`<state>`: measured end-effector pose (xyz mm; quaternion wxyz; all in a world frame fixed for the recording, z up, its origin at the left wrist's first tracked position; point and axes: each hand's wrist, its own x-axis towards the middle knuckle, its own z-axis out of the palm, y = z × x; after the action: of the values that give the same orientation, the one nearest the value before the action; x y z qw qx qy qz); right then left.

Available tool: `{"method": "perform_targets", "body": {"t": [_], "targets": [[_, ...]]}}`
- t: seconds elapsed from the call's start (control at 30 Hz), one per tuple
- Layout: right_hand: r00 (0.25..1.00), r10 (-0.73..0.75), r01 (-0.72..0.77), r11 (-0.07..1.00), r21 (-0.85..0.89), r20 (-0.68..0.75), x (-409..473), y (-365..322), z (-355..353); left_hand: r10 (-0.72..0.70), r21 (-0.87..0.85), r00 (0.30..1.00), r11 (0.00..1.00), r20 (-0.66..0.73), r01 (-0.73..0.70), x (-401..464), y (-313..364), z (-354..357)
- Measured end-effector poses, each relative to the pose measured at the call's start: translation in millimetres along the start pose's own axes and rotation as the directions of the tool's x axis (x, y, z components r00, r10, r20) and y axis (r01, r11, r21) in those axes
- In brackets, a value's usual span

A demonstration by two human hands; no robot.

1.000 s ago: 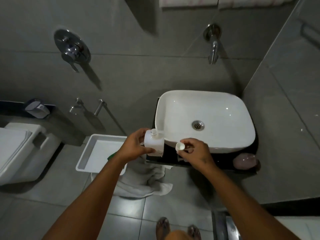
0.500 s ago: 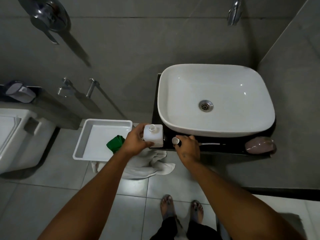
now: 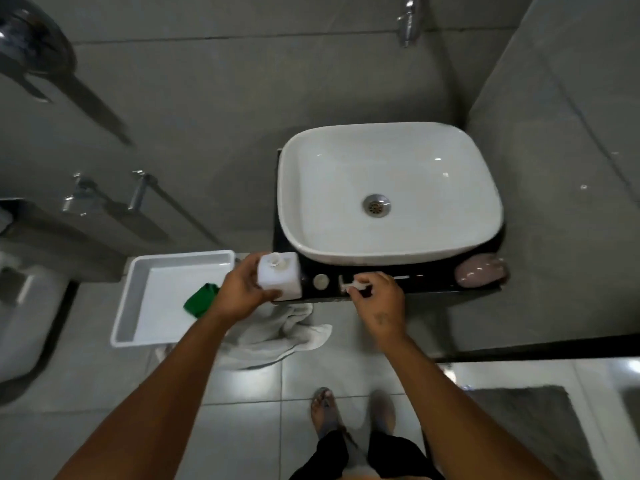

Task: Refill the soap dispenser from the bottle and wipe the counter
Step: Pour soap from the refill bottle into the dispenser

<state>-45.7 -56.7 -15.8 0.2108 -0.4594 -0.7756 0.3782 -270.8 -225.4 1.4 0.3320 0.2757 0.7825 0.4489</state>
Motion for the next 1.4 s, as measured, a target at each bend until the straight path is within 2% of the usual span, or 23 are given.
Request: {"method": "perform_targets", "body": {"t": [0.1,0.17,0.27,0.37,0.5,0.63,0.8,1.1,1.3,1.4], "targets": [[0.939,0.108,-0.102,0.994,0.037,-0.326,-9,39,-64,0.04,0.002,0.999,0.999,0.014,-0.04,2,-1,-1],[0.879,0.218,-0.229,0.973,0.025,-0.424,-6,67,-107,0.046,0.03,0.999,0.998,0.011,-0.047,2,2,0],[0.826,0.227,-0.321,0.942,-0.099,-0.516,6,96,-152,0.055,0.08,0.998,0.995,0.0,-0.055,0,11,1],[0.869,0.286,-0.346,0.935,-0.083,-0.403,21,113,-170,0.04,0.091,0.999,0.995,0.008,-0.04,-2,16,1],[0.926,0.353,-0.334,0.931,0.144,-0.133,36,126,-176,0.03,0.119,1.0,0.992,0.005,-0.031,-2,18,1],[0.945,0.324,-0.309,0.925,0.221,-0.035,48,134,-175,0.024,0.135,1.0,0.991,-0.002,-0.024,-4,23,3],[0.939,0.344,-0.326,0.902,0.285,-0.014,61,141,-177,0.008,0.144,1.0,0.989,-0.001,-0.008,-5,25,3],[0.952,0.306,-0.3,0.931,0.205,0.006,68,148,-181,-0.044,0.093,0.999,0.995,-0.022,0.046,-6,28,3],[0.966,0.257,-0.258,0.954,0.15,0.026,44,126,-190,-0.057,0.072,0.997,0.996,-0.052,0.06,-13,34,7],[0.976,0.215,-0.217,0.955,0.2,0.033,31,103,-192,-0.03,0.027,0.994,0.999,-0.104,0.033,-23,49,11]]}}
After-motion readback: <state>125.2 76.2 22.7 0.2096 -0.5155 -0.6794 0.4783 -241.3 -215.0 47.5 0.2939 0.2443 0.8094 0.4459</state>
